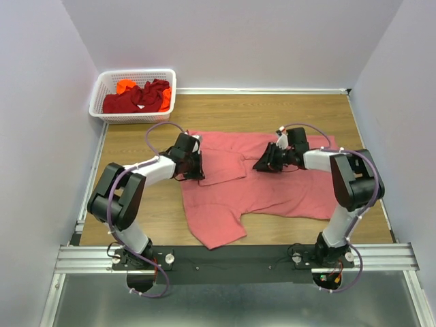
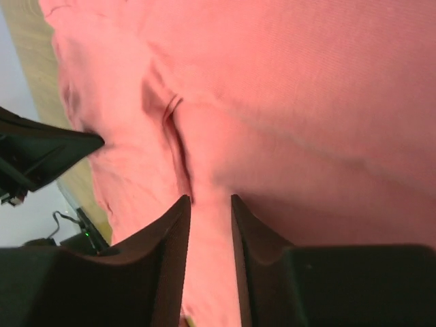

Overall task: Fold and stack the t-shirts
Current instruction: Fold the tshirt

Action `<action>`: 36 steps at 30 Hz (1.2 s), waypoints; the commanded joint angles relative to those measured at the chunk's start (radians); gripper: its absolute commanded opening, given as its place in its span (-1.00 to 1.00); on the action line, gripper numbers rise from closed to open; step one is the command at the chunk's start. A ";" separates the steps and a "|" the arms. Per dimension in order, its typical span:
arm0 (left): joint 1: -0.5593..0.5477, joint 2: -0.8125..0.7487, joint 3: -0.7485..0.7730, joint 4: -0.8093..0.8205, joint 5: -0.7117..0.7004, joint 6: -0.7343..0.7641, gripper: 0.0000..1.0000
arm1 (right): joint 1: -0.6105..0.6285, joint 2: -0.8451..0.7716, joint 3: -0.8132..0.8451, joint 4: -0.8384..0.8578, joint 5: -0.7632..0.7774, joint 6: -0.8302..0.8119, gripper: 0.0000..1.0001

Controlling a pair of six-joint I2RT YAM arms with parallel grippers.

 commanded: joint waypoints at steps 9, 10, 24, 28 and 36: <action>0.051 -0.125 0.219 -0.089 -0.245 -0.011 -0.14 | -0.176 -0.286 0.153 -0.387 0.525 -0.160 0.10; 0.062 -0.106 0.238 -0.079 -0.243 -0.011 -0.16 | -0.196 -0.279 0.160 -0.389 0.539 -0.166 0.10; 0.114 0.365 0.594 0.004 -0.352 0.022 -0.50 | -0.372 0.002 0.397 -0.381 0.622 -0.205 -0.03; 0.133 0.426 0.629 -0.021 -0.355 0.000 -0.57 | -0.409 0.077 0.429 -0.379 0.618 -0.211 -0.03; 0.173 0.486 0.666 -0.096 -0.368 -0.063 -0.68 | -0.526 0.217 0.470 -0.379 0.552 -0.163 -0.03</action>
